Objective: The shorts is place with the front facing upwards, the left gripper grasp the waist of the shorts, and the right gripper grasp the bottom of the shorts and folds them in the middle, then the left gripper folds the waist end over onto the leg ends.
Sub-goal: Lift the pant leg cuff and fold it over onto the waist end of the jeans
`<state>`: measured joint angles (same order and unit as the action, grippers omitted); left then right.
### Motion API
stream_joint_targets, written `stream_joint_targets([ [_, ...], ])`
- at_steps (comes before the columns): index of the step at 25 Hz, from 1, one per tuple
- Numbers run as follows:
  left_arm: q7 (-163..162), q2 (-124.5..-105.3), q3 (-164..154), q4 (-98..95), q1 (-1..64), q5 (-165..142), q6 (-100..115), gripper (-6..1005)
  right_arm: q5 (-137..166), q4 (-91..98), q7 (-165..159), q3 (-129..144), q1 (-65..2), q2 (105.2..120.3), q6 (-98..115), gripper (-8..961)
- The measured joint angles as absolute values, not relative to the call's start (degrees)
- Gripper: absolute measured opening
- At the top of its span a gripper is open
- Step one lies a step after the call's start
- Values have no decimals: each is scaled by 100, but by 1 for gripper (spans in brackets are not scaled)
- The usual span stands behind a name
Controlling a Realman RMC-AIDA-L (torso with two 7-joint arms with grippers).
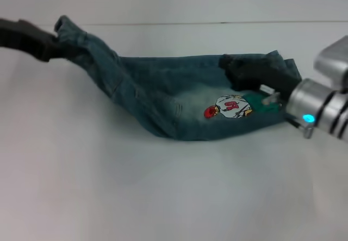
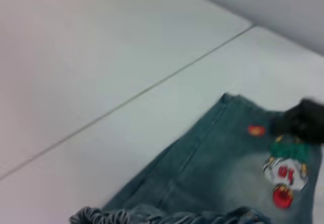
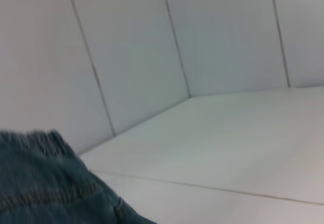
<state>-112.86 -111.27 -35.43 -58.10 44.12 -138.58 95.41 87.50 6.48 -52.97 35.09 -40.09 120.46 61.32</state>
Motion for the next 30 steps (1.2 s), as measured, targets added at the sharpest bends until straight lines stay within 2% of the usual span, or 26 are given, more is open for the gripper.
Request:
stream_joint_targets([
  [3,-11298,-11125,-3543,-5814,4577,-13757,9623,49,8182,-51,-4436,3491,-4270,12082,5866,-3],
  [15,-11302,-11186,-3605,-5816,5123,-13621,9843,48,8490,-2121,-2236,2106,-5422,12151,4519,0],
  [24,-11303,-11209,-3604,-5819,5234,-13458,9948,47,11409,-2887,-1969,-76,-5559,12155,3499,-1],
  [30,-11302,-11246,-3603,-5819,5246,-13426,9958,46,12018,-3144,-2010,-391,-5786,12155,3106,0],
])
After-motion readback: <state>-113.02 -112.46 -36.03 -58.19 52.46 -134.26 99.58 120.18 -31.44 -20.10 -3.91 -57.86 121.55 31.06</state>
